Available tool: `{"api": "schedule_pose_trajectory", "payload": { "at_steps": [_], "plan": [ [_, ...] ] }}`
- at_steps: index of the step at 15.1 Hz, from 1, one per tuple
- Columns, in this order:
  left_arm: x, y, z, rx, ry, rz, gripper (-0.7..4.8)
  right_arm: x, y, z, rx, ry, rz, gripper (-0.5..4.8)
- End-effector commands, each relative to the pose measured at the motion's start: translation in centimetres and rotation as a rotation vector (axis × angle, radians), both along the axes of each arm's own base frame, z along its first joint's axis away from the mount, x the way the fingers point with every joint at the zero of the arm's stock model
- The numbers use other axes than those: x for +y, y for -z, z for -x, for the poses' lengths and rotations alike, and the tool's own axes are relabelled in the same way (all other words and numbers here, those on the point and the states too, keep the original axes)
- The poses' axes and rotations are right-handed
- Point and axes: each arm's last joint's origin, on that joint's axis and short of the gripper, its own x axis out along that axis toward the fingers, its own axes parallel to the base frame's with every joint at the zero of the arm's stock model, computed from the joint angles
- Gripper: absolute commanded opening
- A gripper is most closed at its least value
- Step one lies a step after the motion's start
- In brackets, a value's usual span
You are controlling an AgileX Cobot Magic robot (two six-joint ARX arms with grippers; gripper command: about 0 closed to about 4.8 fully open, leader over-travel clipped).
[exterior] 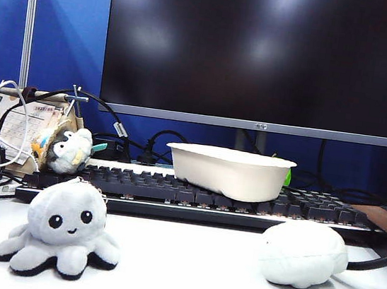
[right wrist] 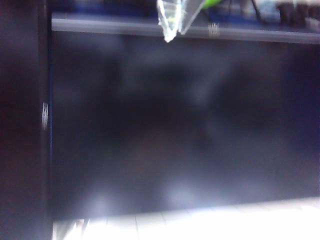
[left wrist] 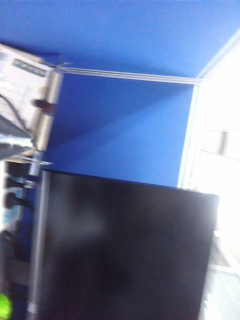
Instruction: Identity fluffy octopus among items on the table, put them into the paper lunch box.
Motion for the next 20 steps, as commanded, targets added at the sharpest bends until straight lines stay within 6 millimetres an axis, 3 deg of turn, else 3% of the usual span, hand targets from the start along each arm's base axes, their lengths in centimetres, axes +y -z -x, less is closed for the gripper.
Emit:
{"api": "schedule_pose_trajectory", "payload": {
  "at_steps": [1,4,8,10,13,15,17,20],
  "plan": [
    [0.0,-2.9,1.5,-0.051,0.035,0.085,-0.05,-0.1,-2.5,1.4,-0.010,-0.003,-0.001,-0.01],
    [-0.1,-5.4,2.9,-0.069,0.117,0.142,-0.05,-0.3,-5.0,3.2,0.005,-0.003,0.000,-0.01],
    [-0.4,-9.6,3.2,-0.065,0.247,0.195,-0.05,-0.4,-8.5,5.1,-0.017,-0.016,0.003,-0.01],
    [-0.7,-11.3,2.0,-0.009,0.347,0.182,-0.05,-0.1,-9.8,4.4,0.045,-0.090,0.038,-0.01],
    [-1.3,-13.5,-1.3,0.127,0.556,0.121,-0.05,0.5,-11.6,2.0,0.243,-0.219,0.081,-0.01],
    [-1.6,-13.7,-3.6,0.238,0.678,0.112,-0.05,0.8,-12.9,0.5,0.398,-0.306,0.095,-0.01],
    [-1.8,-12.5,-5.5,0.394,0.755,0.131,-0.05,1.2,-13.7,-1.1,0.587,-0.402,0.095,-0.01],
    [-2.0,-10.0,-6.6,0.608,0.812,0.125,-0.05,2.0,-12.9,-3.6,0.866,-0.600,0.052,-0.01]
  ]
}}
